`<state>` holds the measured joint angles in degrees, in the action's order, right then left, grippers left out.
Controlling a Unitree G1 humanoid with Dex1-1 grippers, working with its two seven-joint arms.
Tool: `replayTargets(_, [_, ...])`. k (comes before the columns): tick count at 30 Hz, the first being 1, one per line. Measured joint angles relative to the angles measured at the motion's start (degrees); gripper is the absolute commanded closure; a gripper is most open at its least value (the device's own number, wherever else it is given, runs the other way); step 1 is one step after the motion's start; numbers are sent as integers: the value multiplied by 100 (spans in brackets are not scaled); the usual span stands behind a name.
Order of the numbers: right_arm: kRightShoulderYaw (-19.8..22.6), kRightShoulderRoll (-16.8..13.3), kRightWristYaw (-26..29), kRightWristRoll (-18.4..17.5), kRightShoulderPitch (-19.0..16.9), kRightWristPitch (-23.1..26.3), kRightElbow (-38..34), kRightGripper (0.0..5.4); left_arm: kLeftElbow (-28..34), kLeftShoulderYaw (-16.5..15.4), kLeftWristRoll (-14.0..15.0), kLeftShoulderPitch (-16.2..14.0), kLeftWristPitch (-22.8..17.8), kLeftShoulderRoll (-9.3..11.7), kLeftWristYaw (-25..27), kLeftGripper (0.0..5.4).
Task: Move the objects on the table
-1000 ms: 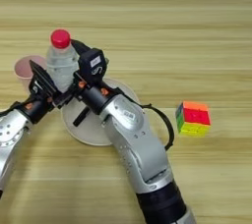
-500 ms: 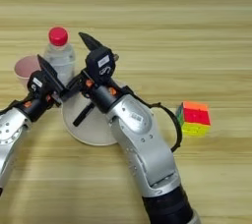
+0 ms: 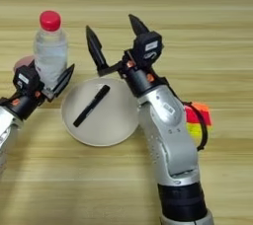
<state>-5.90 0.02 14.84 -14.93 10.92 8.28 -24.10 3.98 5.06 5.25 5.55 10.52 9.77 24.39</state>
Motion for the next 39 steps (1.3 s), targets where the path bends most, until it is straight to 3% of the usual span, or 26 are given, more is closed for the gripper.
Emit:
replayTargets(16, [34, 14, -61, -32, 12, -6, 36, 0, 175, -392, 184, -54, -123, 145, -53, 220])
replayTargets(27, [34, 12, -57, -100, 45, -10, 141, 0, 264, -1006, 284, -215, -134, 363, -186, 220])
replayTargets(39, [33, 10, -57, -117, 76, -9, 156, 0, 264, -1401, 395, -306, -134, 498, -326, 220])
